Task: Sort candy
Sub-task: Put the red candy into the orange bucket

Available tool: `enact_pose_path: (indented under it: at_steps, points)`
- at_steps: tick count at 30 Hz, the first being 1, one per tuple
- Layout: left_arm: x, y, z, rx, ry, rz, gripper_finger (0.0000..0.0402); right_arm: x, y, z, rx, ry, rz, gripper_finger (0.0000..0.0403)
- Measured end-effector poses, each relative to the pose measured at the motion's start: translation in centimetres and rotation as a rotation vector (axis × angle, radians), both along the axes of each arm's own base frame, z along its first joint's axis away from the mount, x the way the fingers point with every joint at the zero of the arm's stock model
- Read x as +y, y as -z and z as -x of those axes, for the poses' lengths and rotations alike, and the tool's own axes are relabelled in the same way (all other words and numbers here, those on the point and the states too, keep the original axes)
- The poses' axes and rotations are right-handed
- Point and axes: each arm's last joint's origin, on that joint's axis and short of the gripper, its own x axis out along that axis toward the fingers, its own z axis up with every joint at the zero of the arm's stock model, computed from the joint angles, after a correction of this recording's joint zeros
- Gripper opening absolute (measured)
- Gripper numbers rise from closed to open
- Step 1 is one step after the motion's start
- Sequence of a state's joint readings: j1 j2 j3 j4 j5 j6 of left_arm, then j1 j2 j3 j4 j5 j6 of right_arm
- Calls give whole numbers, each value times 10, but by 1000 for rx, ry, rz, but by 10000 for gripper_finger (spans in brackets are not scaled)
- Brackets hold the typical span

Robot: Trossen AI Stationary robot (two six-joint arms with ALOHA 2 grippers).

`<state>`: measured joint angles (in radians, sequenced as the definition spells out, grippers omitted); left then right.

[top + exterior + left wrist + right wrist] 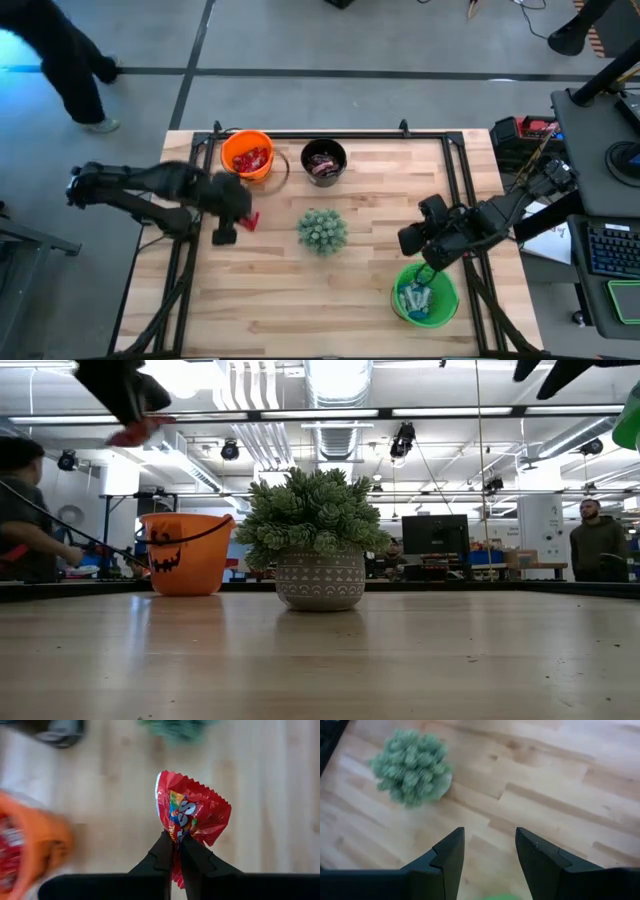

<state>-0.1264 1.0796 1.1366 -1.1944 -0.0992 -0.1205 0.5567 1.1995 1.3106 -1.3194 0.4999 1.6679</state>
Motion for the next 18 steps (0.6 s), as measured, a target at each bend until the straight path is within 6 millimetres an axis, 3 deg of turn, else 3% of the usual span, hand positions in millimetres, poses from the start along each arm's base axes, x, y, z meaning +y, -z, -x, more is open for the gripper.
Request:
enact_pose_path:
  at_steps: [11,18]
  points:
    - [90,-7,12,-48,-215,-154,1,-43,0,-17,53,93,64,169]
    - [130,-5,25,-40,-332,-156,1,-66,0,-22,97,109,104,169]
